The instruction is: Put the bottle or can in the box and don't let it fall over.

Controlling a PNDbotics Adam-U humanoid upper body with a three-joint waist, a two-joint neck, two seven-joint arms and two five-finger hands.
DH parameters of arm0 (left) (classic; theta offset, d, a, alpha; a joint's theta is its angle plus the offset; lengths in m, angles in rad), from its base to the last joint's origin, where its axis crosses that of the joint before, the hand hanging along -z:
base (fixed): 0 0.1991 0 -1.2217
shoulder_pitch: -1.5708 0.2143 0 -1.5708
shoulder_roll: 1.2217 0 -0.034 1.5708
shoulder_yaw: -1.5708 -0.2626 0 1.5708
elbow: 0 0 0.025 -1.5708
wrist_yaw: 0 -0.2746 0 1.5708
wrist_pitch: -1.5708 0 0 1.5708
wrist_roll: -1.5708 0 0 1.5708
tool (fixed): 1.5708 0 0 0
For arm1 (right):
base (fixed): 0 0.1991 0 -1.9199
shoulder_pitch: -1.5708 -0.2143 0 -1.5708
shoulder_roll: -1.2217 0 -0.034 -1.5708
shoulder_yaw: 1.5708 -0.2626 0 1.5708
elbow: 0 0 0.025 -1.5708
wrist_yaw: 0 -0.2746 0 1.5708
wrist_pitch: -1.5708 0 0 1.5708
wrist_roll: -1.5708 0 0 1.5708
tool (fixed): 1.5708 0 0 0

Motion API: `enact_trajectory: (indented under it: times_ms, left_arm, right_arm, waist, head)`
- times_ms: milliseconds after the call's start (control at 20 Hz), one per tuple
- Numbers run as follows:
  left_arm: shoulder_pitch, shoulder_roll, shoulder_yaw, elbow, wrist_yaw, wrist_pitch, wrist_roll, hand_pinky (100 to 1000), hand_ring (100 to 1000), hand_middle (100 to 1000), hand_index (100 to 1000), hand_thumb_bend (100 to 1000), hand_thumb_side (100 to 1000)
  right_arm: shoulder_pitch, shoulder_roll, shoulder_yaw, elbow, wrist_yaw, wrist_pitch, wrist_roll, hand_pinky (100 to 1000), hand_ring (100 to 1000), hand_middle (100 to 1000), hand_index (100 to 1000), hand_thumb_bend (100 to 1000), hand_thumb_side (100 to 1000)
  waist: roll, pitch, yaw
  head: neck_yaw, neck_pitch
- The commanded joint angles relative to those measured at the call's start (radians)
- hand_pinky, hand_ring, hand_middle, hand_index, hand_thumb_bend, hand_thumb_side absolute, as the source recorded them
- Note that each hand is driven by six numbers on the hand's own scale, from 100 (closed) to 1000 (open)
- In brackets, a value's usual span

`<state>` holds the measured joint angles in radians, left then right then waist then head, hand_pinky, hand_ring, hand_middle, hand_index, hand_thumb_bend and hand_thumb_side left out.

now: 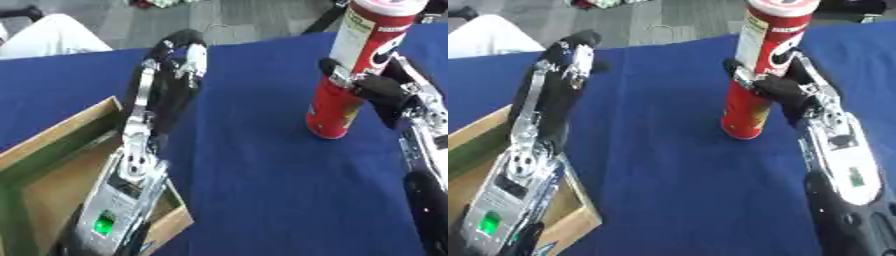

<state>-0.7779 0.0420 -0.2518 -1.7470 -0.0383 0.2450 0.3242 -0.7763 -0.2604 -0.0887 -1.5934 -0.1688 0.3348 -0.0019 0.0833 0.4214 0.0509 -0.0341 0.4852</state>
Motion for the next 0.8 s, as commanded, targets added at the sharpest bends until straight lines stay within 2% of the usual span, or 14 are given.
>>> enact_trajectory:
  times_ms: [50, 400, 800]
  left_arm:
    - [0.014, 0.012, 0.036, -0.056, -0.005, -0.011, 0.027, 890, 678, 860, 777, 100, 689]
    - [0.08, 0.097, 0.136, -0.236, 0.065, -0.019, 0.14, 887, 680, 843, 772, 100, 662]
    - [0.129, 0.181, 0.207, -0.253, 0.172, -0.101, 0.223, 878, 683, 833, 759, 100, 649]
  right_arm:
    - [-0.013, -0.024, -0.005, -0.03, 0.01, 0.0, -0.017, 1000, 948, 602, 615, 100, 100]
    - [-0.01, -0.049, -0.01, -0.035, 0.005, -0.01, -0.053, 1000, 921, 579, 586, 100, 100]
    - [-0.022, -0.097, -0.001, -0.077, -0.016, -0.026, -0.099, 1000, 890, 556, 554, 100, 100]
  waist:
    - [-0.009, -0.031, 0.004]
    - [-0.013, -0.045, 0.024]
    - [-0.027, -0.07, 0.035]
  head:
    - [-0.008, -0.005]
    - [-0.034, 0.007]
    - [-0.05, 0.027]
